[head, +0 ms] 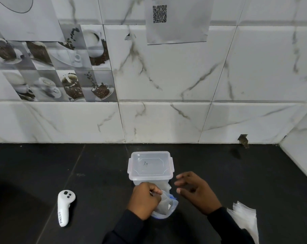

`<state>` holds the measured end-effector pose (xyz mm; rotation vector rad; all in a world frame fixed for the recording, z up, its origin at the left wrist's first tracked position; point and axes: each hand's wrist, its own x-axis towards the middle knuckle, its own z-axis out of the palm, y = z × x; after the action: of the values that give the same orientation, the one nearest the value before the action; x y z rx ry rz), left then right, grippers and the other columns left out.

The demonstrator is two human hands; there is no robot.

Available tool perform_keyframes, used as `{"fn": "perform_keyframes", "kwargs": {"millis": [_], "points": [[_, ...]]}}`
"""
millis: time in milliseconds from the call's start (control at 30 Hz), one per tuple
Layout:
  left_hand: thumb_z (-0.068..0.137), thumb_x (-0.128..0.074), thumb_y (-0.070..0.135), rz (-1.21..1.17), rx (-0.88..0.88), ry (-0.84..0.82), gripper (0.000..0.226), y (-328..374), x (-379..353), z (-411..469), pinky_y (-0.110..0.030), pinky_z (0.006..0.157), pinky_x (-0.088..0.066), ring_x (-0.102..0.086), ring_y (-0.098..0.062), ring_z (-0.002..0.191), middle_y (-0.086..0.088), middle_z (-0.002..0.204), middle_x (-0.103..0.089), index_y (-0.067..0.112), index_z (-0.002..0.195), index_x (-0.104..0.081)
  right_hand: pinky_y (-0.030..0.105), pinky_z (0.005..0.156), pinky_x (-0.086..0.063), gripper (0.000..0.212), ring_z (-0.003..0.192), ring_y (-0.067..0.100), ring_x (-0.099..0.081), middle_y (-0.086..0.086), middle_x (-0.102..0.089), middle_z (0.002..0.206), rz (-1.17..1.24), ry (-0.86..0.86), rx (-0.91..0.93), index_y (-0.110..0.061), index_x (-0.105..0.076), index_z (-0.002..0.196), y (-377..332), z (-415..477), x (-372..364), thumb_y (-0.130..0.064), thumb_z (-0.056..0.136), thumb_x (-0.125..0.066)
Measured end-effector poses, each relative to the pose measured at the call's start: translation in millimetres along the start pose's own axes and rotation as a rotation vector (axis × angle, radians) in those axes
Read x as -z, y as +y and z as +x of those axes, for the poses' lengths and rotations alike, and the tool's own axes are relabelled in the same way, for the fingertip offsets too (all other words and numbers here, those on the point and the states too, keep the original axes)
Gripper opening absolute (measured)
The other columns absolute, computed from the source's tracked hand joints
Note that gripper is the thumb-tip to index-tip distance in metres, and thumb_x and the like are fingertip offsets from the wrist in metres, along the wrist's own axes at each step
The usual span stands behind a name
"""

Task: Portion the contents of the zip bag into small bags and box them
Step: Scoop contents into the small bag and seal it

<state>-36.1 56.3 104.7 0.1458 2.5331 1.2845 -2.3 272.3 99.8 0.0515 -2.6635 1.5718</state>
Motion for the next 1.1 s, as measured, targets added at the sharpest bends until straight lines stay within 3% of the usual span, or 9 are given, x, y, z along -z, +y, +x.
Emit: {"fn": "perform_keyframes", "kwargs": {"millis": [100, 167, 267, 433, 567, 667, 833, 933, 1100], "points": [[0.081, -0.064, 0.013, -0.012, -0.076, -0.022, 0.015, 17, 7, 9, -0.029, 0.073, -0.059, -0.068, -0.006, 0.072, 0.007, 0.075, -0.073, 0.019, 0.074, -0.076, 0.024, 0.075, -0.056, 0.027, 0.107, 0.014, -0.062, -0.008, -0.057, 0.126, 0.046, -0.110, 0.201, -0.024, -0.073, 0.103, -27, 4, 4, -0.013, 0.079, -0.078], [0.083, -0.061, 0.012, -0.027, -0.128, -0.033, 0.019, 27, 13, 14, -0.036, 0.072, -0.059, -0.066, -0.010, 0.062, 0.001, 0.067, -0.072, 0.015, 0.070, -0.074, 0.022, 0.081, -0.054, 0.029, 0.108, 0.009, -0.059, -0.015, -0.048, 0.133, -0.144, -0.209, 0.230, -0.035, -0.070, 0.106, -36, 10, 3, -0.029, 0.078, -0.077], [0.087, -0.058, 0.009, -0.079, -0.171, -0.077, 0.023, 41, 27, 22, -0.030, 0.069, -0.059, -0.066, -0.008, 0.058, -0.001, 0.074, -0.075, 0.017, 0.079, -0.078, 0.019, 0.086, -0.049, 0.028, 0.102, 0.000, -0.055, -0.021, -0.049, 0.125, -0.408, -0.223, 0.264, -0.033, -0.069, 0.098, -39, 22, 5, -0.053, 0.078, -0.068], [0.080, -0.077, 0.019, -0.017, -0.342, -0.107, 0.006, 53, 50, 30, -0.020, 0.073, -0.053, -0.066, -0.004, 0.074, 0.006, 0.083, -0.076, 0.023, 0.085, -0.077, 0.025, 0.073, -0.054, 0.015, 0.080, 0.009, -0.067, -0.008, -0.070, 0.092, -0.162, -0.037, 0.237, -0.017, -0.072, 0.076, -46, 40, 25, -0.029, 0.082, -0.078], [0.079, -0.078, 0.014, -0.173, -0.381, 0.088, 0.016, 61, 44, 27, -0.021, 0.072, -0.051, -0.065, -0.011, 0.075, -0.003, 0.078, -0.070, 0.023, 0.090, -0.070, 0.029, 0.067, -0.057, 0.010, 0.074, 0.020, -0.071, 0.006, -0.074, 0.081, 0.125, 0.054, 0.119, -0.014, -0.072, 0.083, -55, 38, 28, -0.015, 0.078, -0.081], [0.079, -0.080, 0.019, -0.345, -0.314, 0.049, 0.034, 60, 35, 32, -0.020, 0.079, -0.052, -0.069, -0.012, 0.080, -0.007, 0.080, -0.071, 0.029, 0.108, -0.065, 0.024, 0.063, -0.056, 0.025, 0.071, 0.016, -0.071, 0.009, -0.073, 0.079, 0.347, 0.116, 0.058, -0.011, -0.069, 0.099, -56, 34, 31, -0.001, 0.078, -0.079], [0.087, -0.073, 0.015, -0.396, -0.318, -0.160, 0.013, 58, -4, 33, -0.028, 0.063, -0.048, -0.059, -0.016, 0.061, -0.004, 0.063, -0.066, 0.011, 0.075, -0.070, 0.030, 0.070, -0.059, 0.032, 0.078, 0.018, -0.071, 0.008, -0.076, 0.086, 0.371, 0.229, -0.010, -0.015, -0.071, 0.108, -38, 17, 49, -0.007, 0.078, -0.081], [0.089, -0.069, 0.006, -0.439, -0.281, -0.115, 0.012, 64, -34, 33, -0.027, 0.053, -0.045, -0.054, -0.019, 0.052, -0.013, 0.060, -0.063, 0.003, 0.078, -0.071, 0.030, 0.060, -0.056, 0.024, 0.074, 0.017, -0.069, 0.010, -0.076, 0.088, 0.350, 0.209, -0.109, -0.013, -0.074, 0.104, -17, -3, 59, -0.015, 0.081, -0.079], [0.085, -0.072, 0.003, -0.465, -0.199, -0.211, 0.005, 83, -96, 34, -0.026, 0.049, -0.053, -0.065, -0.019, 0.056, -0.010, 0.071, -0.073, 0.005, 0.081, -0.072, 0.022, 0.049, -0.043, 0.011, 0.054, 0.014, -0.053, 0.007, -0.066, 0.062, 0.349, 0.367, -0.253, -0.002, -0.075, 0.079, 27, -52, 84, -0.011, 0.085, -0.075]]}}
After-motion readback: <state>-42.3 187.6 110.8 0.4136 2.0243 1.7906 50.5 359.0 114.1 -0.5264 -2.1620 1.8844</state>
